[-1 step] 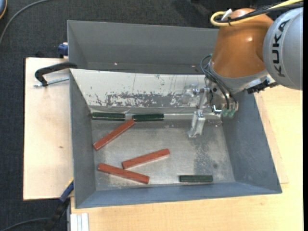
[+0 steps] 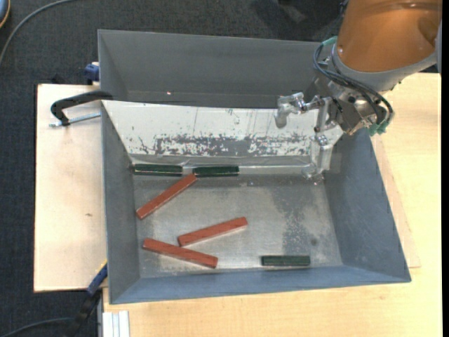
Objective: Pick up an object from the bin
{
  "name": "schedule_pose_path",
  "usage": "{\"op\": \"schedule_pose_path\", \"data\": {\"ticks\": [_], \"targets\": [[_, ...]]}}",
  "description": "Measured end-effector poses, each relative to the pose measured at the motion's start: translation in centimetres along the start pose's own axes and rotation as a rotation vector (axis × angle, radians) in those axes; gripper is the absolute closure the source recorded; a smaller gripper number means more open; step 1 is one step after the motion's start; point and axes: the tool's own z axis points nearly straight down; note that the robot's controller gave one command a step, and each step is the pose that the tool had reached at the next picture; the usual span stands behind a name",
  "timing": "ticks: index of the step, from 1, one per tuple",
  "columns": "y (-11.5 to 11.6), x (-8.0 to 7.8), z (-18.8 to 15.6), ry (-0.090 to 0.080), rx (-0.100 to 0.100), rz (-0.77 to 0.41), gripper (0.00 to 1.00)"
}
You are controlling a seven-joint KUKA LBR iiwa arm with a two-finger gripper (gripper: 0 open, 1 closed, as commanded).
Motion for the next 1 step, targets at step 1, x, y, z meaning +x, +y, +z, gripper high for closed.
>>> {"op": "schedule_pose_path", "data": {"ticks": [1], "targets": [[6.24,-0.26,19.07,0.016,-0.004,0.27,0.0]]}}
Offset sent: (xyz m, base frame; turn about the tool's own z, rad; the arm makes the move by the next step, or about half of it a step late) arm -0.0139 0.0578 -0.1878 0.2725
